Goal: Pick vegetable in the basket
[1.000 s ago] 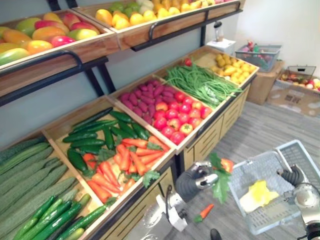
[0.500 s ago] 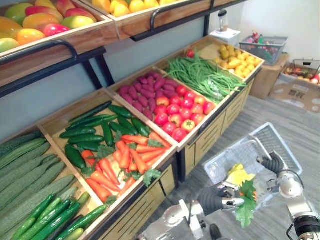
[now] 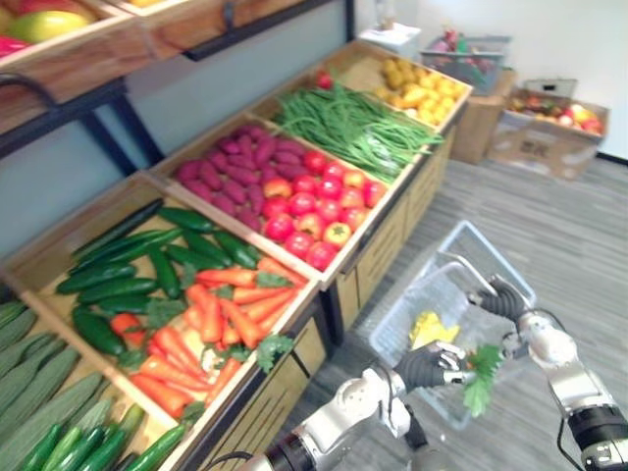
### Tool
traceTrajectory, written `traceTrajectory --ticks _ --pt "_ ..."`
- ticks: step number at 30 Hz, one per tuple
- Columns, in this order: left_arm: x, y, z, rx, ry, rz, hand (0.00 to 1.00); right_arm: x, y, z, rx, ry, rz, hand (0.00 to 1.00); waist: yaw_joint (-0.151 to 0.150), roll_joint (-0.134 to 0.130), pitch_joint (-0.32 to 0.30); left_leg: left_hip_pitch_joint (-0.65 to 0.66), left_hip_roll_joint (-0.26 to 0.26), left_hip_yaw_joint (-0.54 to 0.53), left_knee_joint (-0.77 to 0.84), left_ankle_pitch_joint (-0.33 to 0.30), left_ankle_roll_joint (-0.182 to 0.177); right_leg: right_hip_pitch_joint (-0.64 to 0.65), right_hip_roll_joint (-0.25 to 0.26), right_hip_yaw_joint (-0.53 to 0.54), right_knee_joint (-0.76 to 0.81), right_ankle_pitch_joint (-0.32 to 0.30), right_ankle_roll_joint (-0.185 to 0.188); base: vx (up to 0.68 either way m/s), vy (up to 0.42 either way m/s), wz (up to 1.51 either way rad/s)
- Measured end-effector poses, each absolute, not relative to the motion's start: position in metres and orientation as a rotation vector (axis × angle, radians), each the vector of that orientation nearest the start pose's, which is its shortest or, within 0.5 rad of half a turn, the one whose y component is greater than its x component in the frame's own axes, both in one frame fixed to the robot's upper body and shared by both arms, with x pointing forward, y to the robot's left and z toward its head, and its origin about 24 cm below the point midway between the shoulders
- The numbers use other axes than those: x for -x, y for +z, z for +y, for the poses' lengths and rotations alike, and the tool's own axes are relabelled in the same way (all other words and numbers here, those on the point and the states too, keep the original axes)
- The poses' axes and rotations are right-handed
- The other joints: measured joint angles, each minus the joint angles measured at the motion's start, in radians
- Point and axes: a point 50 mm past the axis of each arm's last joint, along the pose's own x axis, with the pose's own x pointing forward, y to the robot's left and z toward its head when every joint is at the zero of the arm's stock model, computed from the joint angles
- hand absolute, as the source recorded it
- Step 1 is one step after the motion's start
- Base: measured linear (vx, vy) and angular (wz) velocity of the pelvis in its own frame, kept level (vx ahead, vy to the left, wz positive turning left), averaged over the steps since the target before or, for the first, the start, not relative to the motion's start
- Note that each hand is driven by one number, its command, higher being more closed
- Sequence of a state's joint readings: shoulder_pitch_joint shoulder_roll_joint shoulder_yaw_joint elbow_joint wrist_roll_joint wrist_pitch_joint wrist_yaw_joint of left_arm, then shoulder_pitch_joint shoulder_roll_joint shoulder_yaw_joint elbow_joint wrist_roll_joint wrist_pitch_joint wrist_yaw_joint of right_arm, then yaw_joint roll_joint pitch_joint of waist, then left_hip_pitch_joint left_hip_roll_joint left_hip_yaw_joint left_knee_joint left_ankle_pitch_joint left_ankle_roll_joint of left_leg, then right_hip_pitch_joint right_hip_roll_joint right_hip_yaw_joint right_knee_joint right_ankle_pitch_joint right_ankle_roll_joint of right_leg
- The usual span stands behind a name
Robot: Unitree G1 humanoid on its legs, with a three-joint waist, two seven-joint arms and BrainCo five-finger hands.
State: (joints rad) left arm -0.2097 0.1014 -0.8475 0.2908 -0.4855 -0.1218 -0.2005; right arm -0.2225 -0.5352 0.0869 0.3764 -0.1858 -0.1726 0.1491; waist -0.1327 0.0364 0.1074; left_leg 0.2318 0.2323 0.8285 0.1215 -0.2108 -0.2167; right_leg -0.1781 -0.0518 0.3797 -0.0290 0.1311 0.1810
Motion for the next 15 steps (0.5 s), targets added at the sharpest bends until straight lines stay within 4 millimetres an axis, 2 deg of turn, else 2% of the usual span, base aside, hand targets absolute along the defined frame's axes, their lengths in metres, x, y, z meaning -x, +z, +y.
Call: traceTrajectory --ticks 2,5,8,13,14,15 --pt "-0.213 0.009 -0.009 0.215 -0.940 0.182 1.00 -0.297 0.062 -0.225 0.703 0.254 0.000 1.00 0.002 0.003 0.006 0.000 0.015 0.059 0.059 -0.042 -0.003 -0.028 0.025 0.070 0.000 0.015 0.005 -0.05 -0.034 -0.88" --pt "-0.218 0.007 0.003 0.189 -0.894 0.176 1.00 -0.298 0.068 -0.214 0.691 0.290 -0.039 1.00 -0.001 0.000 0.019 0.007 0.026 0.103 0.097 -0.076 -0.009 -0.044 0.048 0.123 -0.001 0.026 0.010 -0.05 -0.043 -0.63" --pt "-0.221 0.004 0.007 0.162 -0.875 0.180 1.00 -0.297 0.067 -0.206 0.683 0.350 -0.039 1.00 -0.005 -0.011 0.031 0.017 0.026 0.121 0.108 -0.082 -0.010 -0.046 0.054 0.144 -0.001 0.029 0.011 -0.04 -0.023 -0.28" --pt "-0.226 -0.012 0.015 0.036 -0.804 0.215 1.00 -0.287 0.059 -0.200 0.669 0.415 -0.017 1.00 -0.007 -0.013 0.032 0.018 0.023 0.121 0.107 -0.082 -0.010 -0.046 0.054 0.147 -0.002 0.029 0.011 -0.04 -0.029 -0.02" --pt "-0.231 -0.016 0.020 -0.002 -0.749 0.218 0.00 -0.282 0.058 -0.197 0.666 0.434 -0.020 1.00 -0.008 -0.014 0.033 0.018 0.023 0.121 0.107 -0.082 -0.010 -0.046 0.054 0.147 -0.002 0.029 0.011 -0.04 -0.044 0.02" --pt "-0.237 -0.019 0.025 -0.061 -0.679 0.218 0.00 -0.277 0.056 -0.193 0.661 0.452 -0.025 1.00 -0.009 -0.014 0.033 0.018 0.023 0.120 0.107 -0.082 -0.010 -0.045 0.052 0.146 -0.002 0.029 0.011 -0.04 -0.047 0.02"
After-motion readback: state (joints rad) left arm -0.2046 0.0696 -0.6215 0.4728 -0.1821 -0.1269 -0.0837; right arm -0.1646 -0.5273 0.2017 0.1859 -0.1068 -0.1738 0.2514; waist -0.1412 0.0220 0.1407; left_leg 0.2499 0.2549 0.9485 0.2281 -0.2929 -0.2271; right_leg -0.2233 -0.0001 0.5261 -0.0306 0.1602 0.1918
